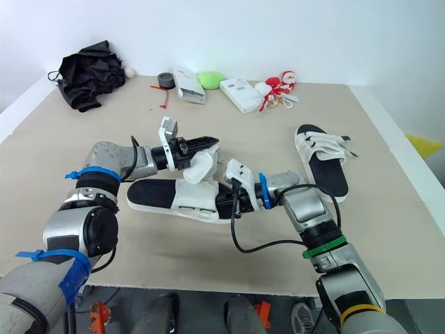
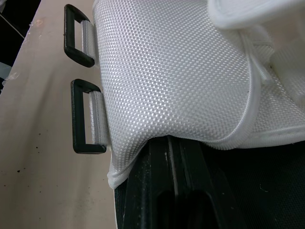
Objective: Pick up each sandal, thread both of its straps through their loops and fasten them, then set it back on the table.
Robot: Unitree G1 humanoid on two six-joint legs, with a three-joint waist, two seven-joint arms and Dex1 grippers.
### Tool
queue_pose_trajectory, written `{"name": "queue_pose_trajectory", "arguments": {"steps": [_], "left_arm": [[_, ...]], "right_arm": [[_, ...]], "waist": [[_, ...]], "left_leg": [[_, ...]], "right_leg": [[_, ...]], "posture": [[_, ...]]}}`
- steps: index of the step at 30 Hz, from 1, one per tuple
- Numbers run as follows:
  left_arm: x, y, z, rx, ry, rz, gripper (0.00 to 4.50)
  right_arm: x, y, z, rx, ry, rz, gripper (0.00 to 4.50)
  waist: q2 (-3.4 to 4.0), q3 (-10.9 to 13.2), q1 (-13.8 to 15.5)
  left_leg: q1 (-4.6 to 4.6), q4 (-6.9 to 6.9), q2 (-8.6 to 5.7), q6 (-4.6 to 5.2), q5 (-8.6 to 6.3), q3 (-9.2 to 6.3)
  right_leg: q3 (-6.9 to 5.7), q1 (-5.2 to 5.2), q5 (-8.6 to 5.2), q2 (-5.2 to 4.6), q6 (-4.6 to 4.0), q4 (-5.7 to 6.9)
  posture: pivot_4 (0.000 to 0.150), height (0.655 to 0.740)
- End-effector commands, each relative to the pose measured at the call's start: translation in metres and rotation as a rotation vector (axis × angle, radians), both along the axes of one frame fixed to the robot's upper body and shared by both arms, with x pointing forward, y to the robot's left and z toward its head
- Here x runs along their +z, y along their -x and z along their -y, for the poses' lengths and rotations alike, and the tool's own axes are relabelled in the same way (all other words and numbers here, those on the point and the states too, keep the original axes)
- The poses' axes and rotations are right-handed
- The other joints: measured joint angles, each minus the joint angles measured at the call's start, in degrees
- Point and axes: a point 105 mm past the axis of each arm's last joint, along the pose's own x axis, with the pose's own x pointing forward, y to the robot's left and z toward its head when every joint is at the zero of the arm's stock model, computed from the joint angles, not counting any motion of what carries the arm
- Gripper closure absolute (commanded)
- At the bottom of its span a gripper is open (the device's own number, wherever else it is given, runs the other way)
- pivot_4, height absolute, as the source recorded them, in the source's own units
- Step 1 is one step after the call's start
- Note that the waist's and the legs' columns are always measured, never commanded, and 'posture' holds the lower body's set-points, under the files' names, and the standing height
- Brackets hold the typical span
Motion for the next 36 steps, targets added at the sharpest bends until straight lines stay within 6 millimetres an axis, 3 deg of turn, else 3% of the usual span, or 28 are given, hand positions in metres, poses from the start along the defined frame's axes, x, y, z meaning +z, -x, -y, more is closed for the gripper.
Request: {"name": "queue_pose_trajectory", "arguments": {"steps": [1,9,11,14,18,20,25,30,36], "left_arm": [[0.025,-0.006,0.005,0.011,0.045,0.061,4.43],[0.057,-0.012,-0.01,0.071,0.19,0.162,4.48],[0.068,-0.003,-0.011,0.035,0.222,0.235,4.48],[0.077,0.031,-0.014,-0.064,0.225,0.452,4.48],[0.048,0.083,-0.016,-0.161,0.078,0.74,4.48],[0.031,0.103,-0.021,-0.206,0.001,0.908,4.48],[-0.015,0.134,-0.037,-0.319,-0.209,1.261,4.48],[-0.059,0.148,-0.051,-0.493,-0.414,1.605,4.48],[-0.097,0.141,-0.059,-0.729,-0.602,1.911,4.48]], "right_arm": [[-0.021,0.003,0.006,-0.029,0.051,-0.077,4.5],[-0.022,0.004,0.007,-0.036,0.049,-0.079,4.5],[-0.022,0.005,0.007,-0.037,0.048,-0.081,4.5],[-0.023,0.006,0.007,-0.038,0.045,-0.085,4.5],[-0.024,0.008,0.008,-0.036,0.042,-0.091,4.5],[-0.025,0.009,0.007,-0.034,0.04,-0.093,4.5],[-0.027,0.011,0.005,-0.02,0.038,-0.097,4.5],[-0.027,0.01,0.003,-0.01,0.039,-0.093,4.5],[-0.026,0.009,-0.001,-0.002,0.035,-0.088,4.5]], "waist": [[0.0,0.0,0.0],[-0.01,0.0,0.0],[-0.01,0.1,0.0],[0.02,0.1,-0.2],[0.04,0.1,-0.6],[0.04,0.1,-0.4],[0.04,0.1,0.1],[-0.02,0.0,0.3],[0.0,-0.1,0.3]], "left_leg": [[0.0,0.0,0.0,0.0,0.0,0.0],[0.0,0.0,0.0,0.0,0.0,0.0],[-0.06,0.0,0.0,0.0,0.0,0.0],[-0.06,0.0,0.0,0.0,0.0,0.0],[-0.05,-0.27,0.03,-0.14,-0.01,0.12],[-0.01,-0.52,0.04,-0.35,-0.03,0.07],[0.16,-0.62,0.01,-0.36,-0.05,0.16],[0.37,-0.61,0.04,-0.27,0.0,0.28],[0.43,-0.63,0.09,-0.17,-0.04,0.33]], "right_leg": [[0.0,0.0,0.0,0.0,0.0,0.0],[0.0,-0.01,0.0,0.0,0.0,0.0],[0.0,-0.05,0.0,0.0,0.0,0.0],[0.0,-0.05,0.0,0.0,0.0,0.0],[0.16,-0.19,-0.03,-0.01,-0.04,0.01],[0.09,-0.23,0.07,-0.04,-0.55,0.0],[0.11,-0.08,-0.02,-0.1,-0.63,-0.12],[0.17,0.09,-0.28,-0.14,-0.46,-0.21],[0.19,0.11,-0.27,-0.11,-0.44,-0.21]], "posture": [[0.15,0.738],[0.15,0.738],[0.15,0.738],[0.15,0.738],[0.15,0.738],[0.15,0.738],[0.15,0.738],[0.15,0.738],[0.15,0.738]]}}
